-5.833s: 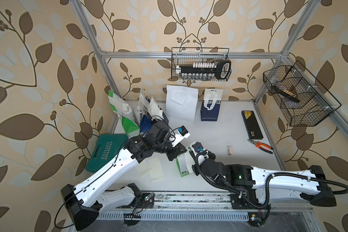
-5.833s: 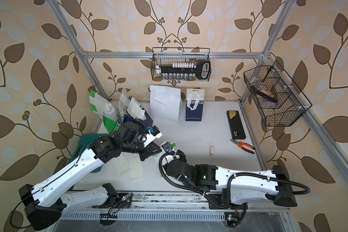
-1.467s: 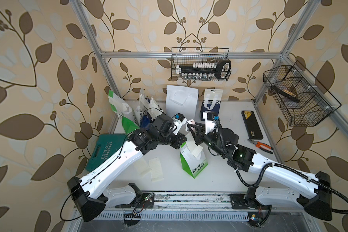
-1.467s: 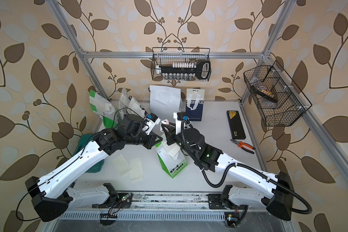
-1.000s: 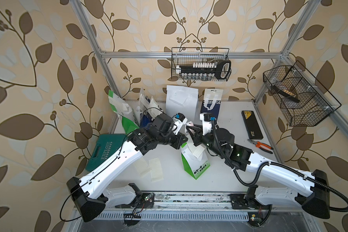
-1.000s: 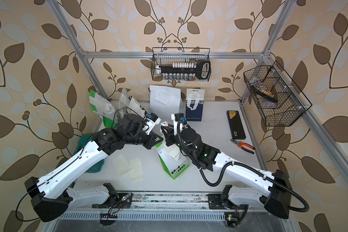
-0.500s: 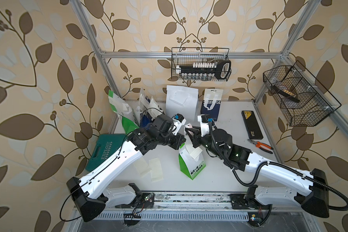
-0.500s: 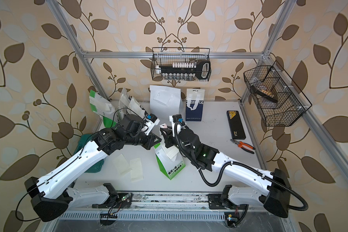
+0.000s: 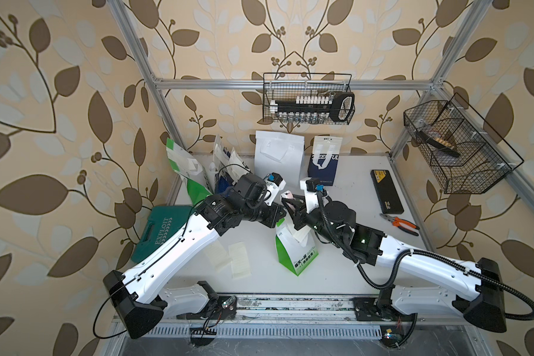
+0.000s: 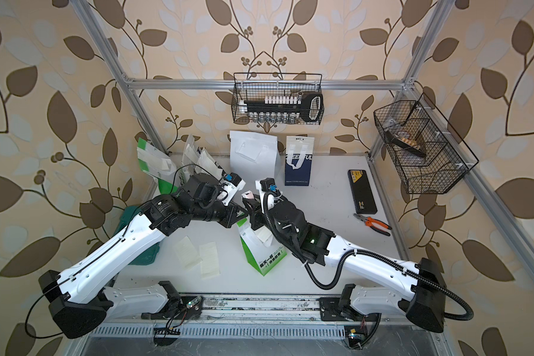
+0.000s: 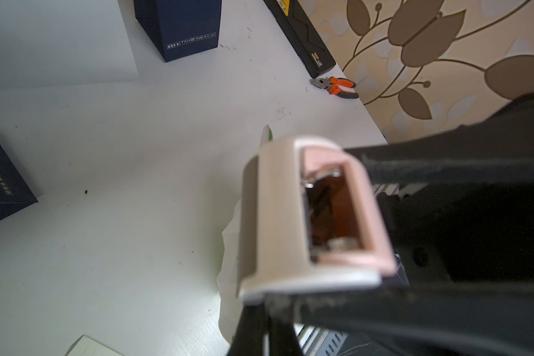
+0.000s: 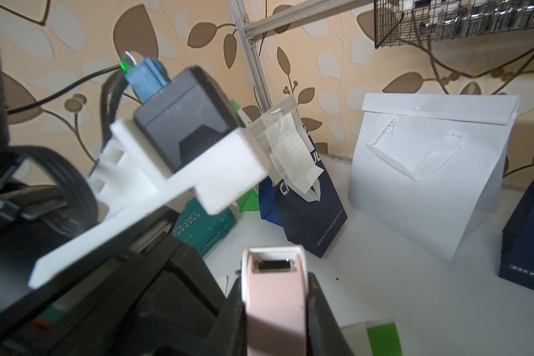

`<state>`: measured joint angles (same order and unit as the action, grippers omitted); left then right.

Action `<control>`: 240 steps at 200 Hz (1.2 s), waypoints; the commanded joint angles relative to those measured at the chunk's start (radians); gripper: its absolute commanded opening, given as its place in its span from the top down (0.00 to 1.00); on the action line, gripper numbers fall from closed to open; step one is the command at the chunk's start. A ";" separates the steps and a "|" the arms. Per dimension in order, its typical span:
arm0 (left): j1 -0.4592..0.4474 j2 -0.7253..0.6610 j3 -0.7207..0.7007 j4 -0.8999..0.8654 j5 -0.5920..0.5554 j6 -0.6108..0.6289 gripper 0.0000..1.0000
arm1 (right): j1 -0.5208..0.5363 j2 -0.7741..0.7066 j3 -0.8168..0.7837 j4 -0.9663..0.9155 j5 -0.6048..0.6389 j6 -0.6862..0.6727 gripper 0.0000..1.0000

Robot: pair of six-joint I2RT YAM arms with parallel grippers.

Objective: Staple the receipts to the bags
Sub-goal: Place the stapler in the takeout bag.

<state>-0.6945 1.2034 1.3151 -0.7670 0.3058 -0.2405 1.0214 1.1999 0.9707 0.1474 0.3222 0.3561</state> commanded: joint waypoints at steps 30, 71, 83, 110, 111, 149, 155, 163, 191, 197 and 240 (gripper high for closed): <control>0.016 -0.021 0.032 0.037 0.018 -0.006 1.00 | 0.026 -0.016 0.003 -0.011 0.055 -0.043 1.00; 0.022 -0.043 0.025 0.062 0.065 -0.006 1.00 | 0.027 -0.019 -0.035 0.001 0.090 -0.050 1.00; 0.022 -0.047 0.023 0.064 0.068 -0.004 1.00 | 0.027 -0.020 -0.038 -0.003 0.094 -0.055 1.00; 0.026 -0.052 0.023 0.050 0.037 0.008 1.00 | 0.027 -0.035 -0.035 -0.026 0.089 -0.047 1.00; 0.025 -0.053 0.023 0.051 0.038 0.009 1.00 | 0.028 -0.035 -0.035 -0.029 0.089 -0.046 1.00; 0.025 -0.088 -0.018 0.112 0.026 0.099 1.00 | 0.035 -0.024 0.035 -0.183 0.064 0.004 1.00; 0.026 -0.100 -0.033 0.131 0.025 0.113 1.00 | 0.045 -0.022 0.047 -0.215 0.079 0.013 1.00; 0.024 -0.110 -0.046 0.145 0.020 0.133 1.00 | 0.053 -0.023 0.058 -0.255 0.087 0.020 1.00; 0.025 -0.143 -0.094 0.197 0.065 0.223 1.00 | 0.054 -0.068 0.033 -0.292 0.049 0.060 0.65; 0.025 -0.148 -0.101 0.203 0.067 0.238 1.00 | 0.054 -0.083 0.029 -0.295 0.035 0.061 0.60; 0.026 -0.128 -0.085 0.169 0.070 0.339 1.00 | 0.054 -0.221 0.028 -0.361 -0.056 0.028 0.31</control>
<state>-0.6788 1.0870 1.2083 -0.6468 0.3588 0.0010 1.0714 1.0668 1.0027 -0.1505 0.3286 0.3950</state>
